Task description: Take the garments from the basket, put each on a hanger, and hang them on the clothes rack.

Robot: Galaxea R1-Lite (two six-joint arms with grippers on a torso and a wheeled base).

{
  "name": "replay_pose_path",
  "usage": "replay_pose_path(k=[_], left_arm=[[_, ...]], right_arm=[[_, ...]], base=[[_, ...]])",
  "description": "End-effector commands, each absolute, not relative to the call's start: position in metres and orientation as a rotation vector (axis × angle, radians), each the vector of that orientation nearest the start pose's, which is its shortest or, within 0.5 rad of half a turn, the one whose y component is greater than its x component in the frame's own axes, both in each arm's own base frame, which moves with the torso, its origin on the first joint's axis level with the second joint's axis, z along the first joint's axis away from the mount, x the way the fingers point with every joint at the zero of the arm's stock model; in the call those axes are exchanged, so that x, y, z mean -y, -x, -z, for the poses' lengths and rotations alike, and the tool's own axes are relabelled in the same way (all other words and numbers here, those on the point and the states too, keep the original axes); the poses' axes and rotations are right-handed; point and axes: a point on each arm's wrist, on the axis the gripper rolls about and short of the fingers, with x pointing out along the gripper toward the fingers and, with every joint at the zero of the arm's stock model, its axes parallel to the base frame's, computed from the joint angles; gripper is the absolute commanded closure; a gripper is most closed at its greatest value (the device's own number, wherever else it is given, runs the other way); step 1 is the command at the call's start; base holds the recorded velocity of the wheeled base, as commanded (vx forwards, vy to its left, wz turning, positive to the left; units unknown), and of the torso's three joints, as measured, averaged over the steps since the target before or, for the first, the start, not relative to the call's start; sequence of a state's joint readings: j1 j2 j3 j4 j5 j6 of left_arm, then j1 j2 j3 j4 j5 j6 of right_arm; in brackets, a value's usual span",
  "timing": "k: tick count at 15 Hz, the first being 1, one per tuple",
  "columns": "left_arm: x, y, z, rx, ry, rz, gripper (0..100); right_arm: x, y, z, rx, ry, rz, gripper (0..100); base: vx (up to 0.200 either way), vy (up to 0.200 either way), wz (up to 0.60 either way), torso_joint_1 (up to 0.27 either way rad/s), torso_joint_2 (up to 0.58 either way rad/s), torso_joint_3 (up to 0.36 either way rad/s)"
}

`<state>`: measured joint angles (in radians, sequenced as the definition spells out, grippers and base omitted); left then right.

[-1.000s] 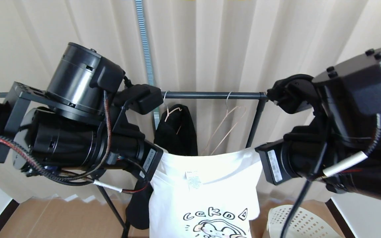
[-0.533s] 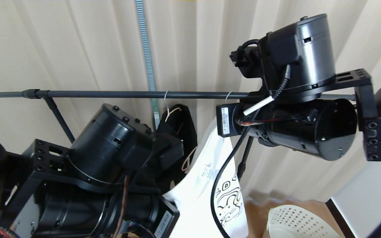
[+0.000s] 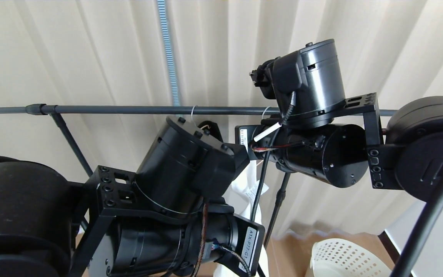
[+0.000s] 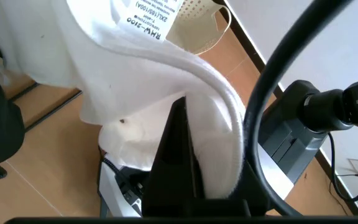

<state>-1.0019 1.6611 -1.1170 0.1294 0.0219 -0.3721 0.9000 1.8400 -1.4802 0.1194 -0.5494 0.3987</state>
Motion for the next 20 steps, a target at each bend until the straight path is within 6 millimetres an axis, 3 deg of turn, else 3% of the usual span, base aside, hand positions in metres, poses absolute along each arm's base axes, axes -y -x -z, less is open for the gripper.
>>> replay_pose_path(k=[1,5,8,9,11,14,20], left_arm=[[0.247,-0.160,-0.206,-0.777,-0.017,0.798,100],[0.217,-0.156,-0.204,-0.781,-0.027,0.750,100],[0.200,-0.170,-0.200,-0.760,-0.053,0.659,100],[0.200,-0.170,-0.200,-0.760,-0.053,0.659,100],[0.201,-0.190,-0.202,-0.731,-0.059,0.624,100],[0.209,-0.206,-0.205,-0.706,-0.049,0.614,100],[0.219,-0.214,-0.201,-0.667,-0.082,0.642,100]], right_arm=[[-0.272,-0.231,-0.254,-0.418,-0.073,-0.264,100],[-0.233,-0.213,-0.273,-0.393,-0.098,-0.240,100],[-0.206,-0.193,-0.274,-0.432,-0.063,-0.220,100],[-0.200,-0.189,-0.275,-0.439,-0.058,-0.218,100],[-0.180,-0.173,-0.271,-0.484,-0.015,-0.201,100],[-0.170,-0.163,-0.257,-0.560,0.061,-0.185,100],[-0.168,-0.161,-0.248,-0.625,0.130,-0.165,100]], base=[[0.000,0.000,0.00,0.000,0.00,0.000],[0.000,0.000,0.00,0.000,0.00,0.000],[0.000,0.000,0.00,0.000,0.00,0.000],[0.000,0.000,0.00,0.000,0.00,0.000],[0.000,0.000,0.00,0.000,0.00,0.000],[0.000,0.000,0.00,0.000,0.00,0.000],[0.000,0.000,0.00,0.000,0.00,0.000]])
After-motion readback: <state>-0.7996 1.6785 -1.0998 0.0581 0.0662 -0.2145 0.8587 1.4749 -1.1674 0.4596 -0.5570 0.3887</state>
